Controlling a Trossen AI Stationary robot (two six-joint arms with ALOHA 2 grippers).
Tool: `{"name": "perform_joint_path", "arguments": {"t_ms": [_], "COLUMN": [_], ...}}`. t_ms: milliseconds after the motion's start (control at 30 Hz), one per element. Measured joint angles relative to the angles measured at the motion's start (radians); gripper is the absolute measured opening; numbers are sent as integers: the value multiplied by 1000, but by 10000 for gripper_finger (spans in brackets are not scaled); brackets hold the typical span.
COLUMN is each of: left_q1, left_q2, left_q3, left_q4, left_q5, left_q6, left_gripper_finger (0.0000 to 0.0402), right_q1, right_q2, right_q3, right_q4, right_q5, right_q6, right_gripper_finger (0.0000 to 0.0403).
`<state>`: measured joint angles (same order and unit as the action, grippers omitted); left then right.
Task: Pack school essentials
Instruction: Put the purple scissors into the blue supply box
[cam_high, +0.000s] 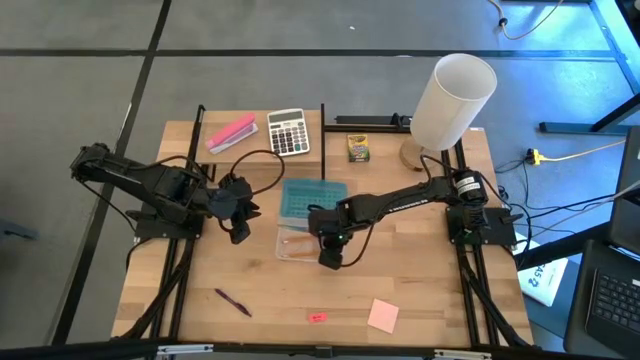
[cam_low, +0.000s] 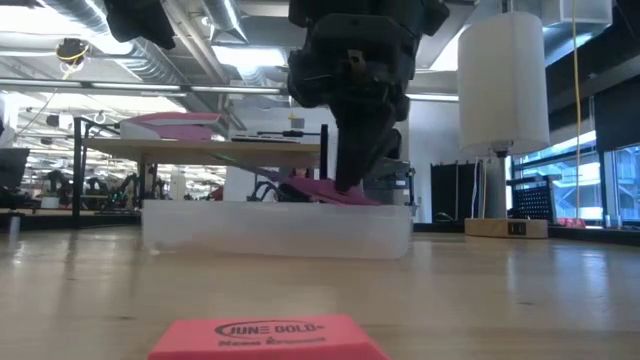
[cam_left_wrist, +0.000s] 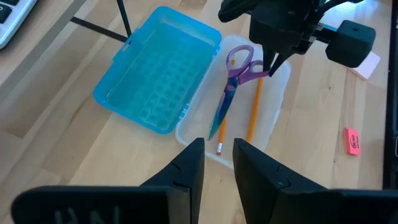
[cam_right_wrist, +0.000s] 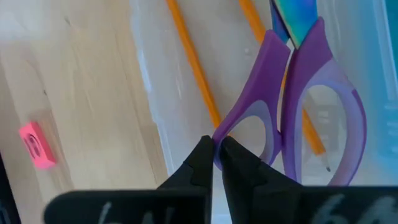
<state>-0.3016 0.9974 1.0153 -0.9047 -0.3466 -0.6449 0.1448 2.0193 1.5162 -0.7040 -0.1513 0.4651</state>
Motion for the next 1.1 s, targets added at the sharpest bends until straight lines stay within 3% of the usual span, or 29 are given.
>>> {"name": "perform_joint_path", "arguments": {"t_ms": [867,1100], "left_q1": [0,0], "left_q2": [0,0], "left_q3": [0,0], "left_q4": [0,0], "left_q5": [0,0], "left_q6": [1,1], "left_gripper_finger": [78,78], "right_q1": [3,3], "right_q2": [0,0], "right_q3": [0,0], "right_q4": [-95,-101], "right_q5": [-56,-70], "right_q6": [58,162], "right_gripper_finger": [24,24]}}
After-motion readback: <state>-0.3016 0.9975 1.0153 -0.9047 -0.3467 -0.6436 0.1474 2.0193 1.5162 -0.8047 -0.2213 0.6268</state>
